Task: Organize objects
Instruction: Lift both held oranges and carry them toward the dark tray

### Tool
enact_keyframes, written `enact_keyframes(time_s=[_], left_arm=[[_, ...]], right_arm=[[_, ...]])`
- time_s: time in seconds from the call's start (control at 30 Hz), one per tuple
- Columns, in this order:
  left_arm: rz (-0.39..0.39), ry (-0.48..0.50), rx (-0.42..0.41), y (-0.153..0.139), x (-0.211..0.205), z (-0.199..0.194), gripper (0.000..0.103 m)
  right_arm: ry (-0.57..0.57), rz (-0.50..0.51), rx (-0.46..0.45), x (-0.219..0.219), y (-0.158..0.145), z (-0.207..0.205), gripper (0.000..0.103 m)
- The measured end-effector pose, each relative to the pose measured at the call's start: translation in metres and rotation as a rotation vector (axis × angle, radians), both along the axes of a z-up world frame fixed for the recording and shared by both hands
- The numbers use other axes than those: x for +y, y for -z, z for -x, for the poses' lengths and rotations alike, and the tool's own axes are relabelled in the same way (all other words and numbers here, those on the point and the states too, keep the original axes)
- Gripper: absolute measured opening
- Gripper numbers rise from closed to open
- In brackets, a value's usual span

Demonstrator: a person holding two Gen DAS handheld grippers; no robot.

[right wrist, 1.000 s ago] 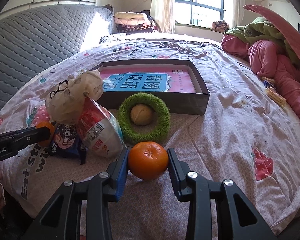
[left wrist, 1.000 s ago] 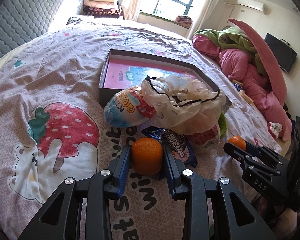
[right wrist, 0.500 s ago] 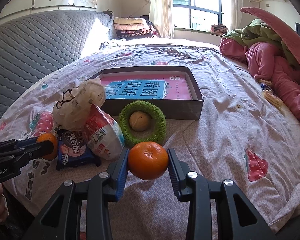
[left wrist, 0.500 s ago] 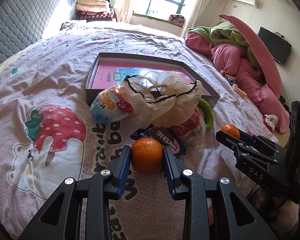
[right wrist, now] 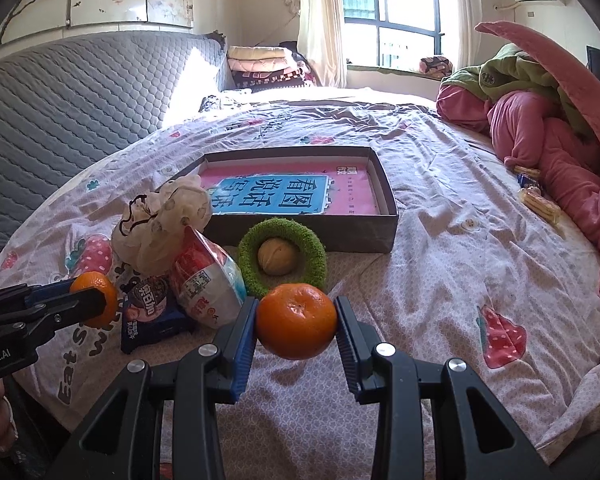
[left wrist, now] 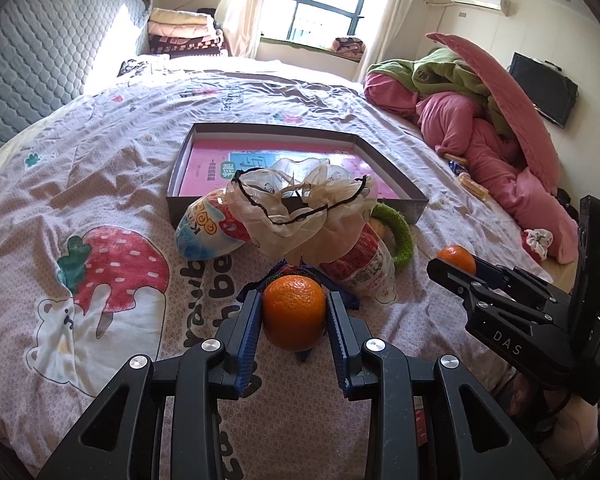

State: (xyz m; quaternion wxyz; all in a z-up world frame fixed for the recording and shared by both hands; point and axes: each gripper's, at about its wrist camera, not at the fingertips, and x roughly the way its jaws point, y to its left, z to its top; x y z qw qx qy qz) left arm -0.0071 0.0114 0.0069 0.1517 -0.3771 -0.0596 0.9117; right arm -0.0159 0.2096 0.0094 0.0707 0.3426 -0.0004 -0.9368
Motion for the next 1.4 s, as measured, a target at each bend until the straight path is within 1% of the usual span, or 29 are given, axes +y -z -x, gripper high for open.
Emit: enact_keyframes(time_s=[0.2,0.4,0.8,1.13,1.4], left_arm=[[-0.003,-0.003,0.018,-0.007,0.000,0.000,0.033],[0.012,-0.013,0.047,-0.015,0.001,0.002,0.033],[0.024,-0.031,0.079,-0.026,-0.002,0.013,0.033],[0.012,-0.043,0.093,-0.032,-0.011,0.032,0.033],[0.035,-0.043,0.123,-0.038,-0.009,0.050,0.033]], right_arm=[[-0.004,-0.011,0.031,-0.001,-0.007,-0.005,0.038],[-0.012,-0.013,0.058,-0.002,-0.014,-0.006,0.038],[-0.027,-0.027,0.082,-0.006,-0.026,-0.003,0.038],[-0.004,-0.038,0.098,0.004,-0.034,0.018,0.038],[0.002,-0.044,0.110,0.007,-0.036,0.028,0.038]])
